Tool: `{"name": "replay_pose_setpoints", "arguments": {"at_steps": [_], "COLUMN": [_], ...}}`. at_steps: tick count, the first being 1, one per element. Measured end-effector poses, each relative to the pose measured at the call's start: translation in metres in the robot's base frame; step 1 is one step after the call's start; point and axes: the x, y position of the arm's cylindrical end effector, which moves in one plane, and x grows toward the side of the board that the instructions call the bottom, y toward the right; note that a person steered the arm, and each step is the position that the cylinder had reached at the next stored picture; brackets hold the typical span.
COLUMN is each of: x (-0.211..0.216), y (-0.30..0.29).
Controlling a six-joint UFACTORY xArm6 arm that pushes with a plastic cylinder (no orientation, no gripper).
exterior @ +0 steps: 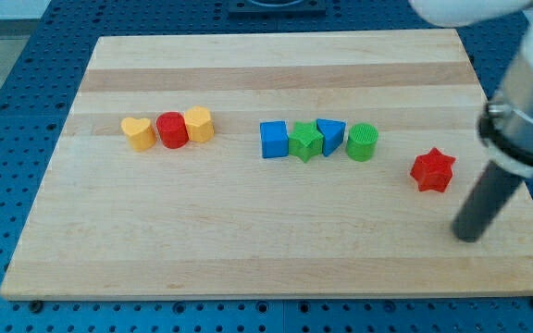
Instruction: Place the red star to the bottom of the green circle
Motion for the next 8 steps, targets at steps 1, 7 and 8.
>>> {"name": "replay_pose_setpoints", "arguments": {"at_steps": [1,7,8], "x": [-0.021,-0.083,-0.076], "y": [0.052,-0.006,-0.024]}}
